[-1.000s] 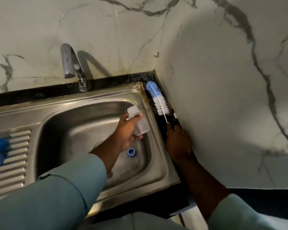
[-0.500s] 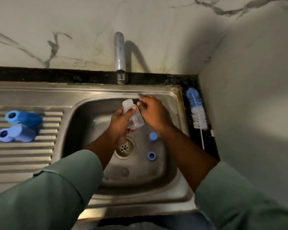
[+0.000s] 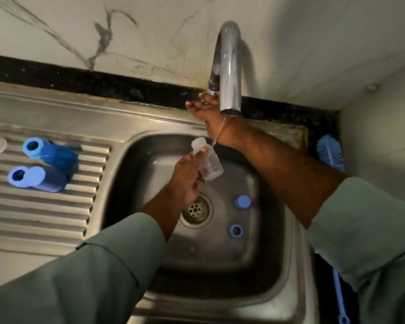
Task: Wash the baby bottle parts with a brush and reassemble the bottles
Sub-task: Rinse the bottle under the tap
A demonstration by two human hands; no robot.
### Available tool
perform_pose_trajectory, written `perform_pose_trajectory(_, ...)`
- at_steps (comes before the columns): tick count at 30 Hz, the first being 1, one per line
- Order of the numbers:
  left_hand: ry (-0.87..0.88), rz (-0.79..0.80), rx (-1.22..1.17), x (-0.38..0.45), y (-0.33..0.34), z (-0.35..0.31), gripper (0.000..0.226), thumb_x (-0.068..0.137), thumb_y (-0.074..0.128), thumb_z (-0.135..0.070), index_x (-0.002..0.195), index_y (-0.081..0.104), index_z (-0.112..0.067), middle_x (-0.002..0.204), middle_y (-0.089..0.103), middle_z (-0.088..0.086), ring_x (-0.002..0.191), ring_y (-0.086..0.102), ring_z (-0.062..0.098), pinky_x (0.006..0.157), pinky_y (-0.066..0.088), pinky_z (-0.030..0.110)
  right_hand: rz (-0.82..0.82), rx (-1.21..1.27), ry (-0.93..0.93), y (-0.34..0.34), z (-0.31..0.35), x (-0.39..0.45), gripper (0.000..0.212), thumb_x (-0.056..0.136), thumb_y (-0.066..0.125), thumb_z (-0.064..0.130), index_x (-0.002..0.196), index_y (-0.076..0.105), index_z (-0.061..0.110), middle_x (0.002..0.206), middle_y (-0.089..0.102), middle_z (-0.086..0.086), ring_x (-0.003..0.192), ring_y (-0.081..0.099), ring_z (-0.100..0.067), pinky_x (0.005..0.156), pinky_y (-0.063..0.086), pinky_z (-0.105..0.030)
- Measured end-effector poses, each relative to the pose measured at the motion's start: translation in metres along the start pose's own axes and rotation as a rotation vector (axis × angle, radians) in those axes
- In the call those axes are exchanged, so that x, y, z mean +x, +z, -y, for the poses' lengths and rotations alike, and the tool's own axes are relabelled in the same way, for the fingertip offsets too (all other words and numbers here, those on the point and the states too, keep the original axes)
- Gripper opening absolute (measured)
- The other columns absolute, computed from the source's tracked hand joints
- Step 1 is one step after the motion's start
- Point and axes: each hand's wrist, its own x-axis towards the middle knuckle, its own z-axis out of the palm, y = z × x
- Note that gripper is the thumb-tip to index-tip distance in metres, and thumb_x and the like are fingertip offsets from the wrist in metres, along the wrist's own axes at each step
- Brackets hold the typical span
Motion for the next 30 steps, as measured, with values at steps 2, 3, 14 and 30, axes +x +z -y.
perform_pose_trajectory(2, -0.020, 0.010, -0.046, 0.003, 0.000, 0.002, 0.039, 0.092, 0.066, -0.033, 0.125, 0.061, -0.013, 0.110, 0.067, 0.009, 0.091, 0.065, 0.021, 0.059, 0.056, 0.026, 0.011, -0.088, -0.022, 0.003, -0.004, 0.002, 0.069, 0.087, 0.043, 0.007, 0.149, 0.025, 0.032, 0.155, 0.031, -0.001, 0.145, 0.019, -0.024, 0.120, 0.011, -0.042)
perform_pose_trajectory(3, -0.028, 0.017, -0.074, 0.004, 0.000, 0.002, 0.038, 0.092, 0.066, -0.032, 0.124, 0.062, -0.012, 0.110, 0.068, 0.009, 0.093, 0.065, 0.022, 0.067, 0.058, 0.030, 0.018, -0.107, -0.010, 0.004, -0.003, 0.002, 0.071, 0.085, 0.042, 0.005, 0.149, 0.025, 0.032, 0.155, 0.031, -0.001, 0.145, 0.019, -0.024, 0.120, 0.010, -0.042)
perform_pose_trajectory(14, 0.097, 0.049, -0.158, 0.006, -0.005, 0.002, 0.042, 0.094, 0.062, -0.035, 0.130, 0.059, -0.015, 0.105, 0.071, 0.004, 0.093, 0.067, 0.021, 0.086, 0.051, 0.036, -0.055, 0.236, 0.004, 0.006, 0.002, -0.004, 0.068, 0.087, 0.014, 0.036, 0.144, 0.036, 0.006, 0.151, 0.034, -0.015, 0.132, 0.019, 0.019, 0.112, 0.013, -0.012)
perform_pose_trajectory(30, 0.091, 0.099, -0.218, 0.008, 0.003, 0.007, 0.045, 0.090, 0.067, -0.039, 0.124, 0.053, -0.013, 0.102, 0.061, 0.011, 0.079, 0.064, 0.021, 0.060, 0.052, 0.032, 0.094, -0.254, -0.031, 0.002, 0.001, 0.000, 0.080, 0.073, 0.008, 0.045, 0.149, 0.027, 0.031, 0.150, 0.038, 0.008, 0.141, 0.028, -0.020, 0.115, 0.011, -0.048)
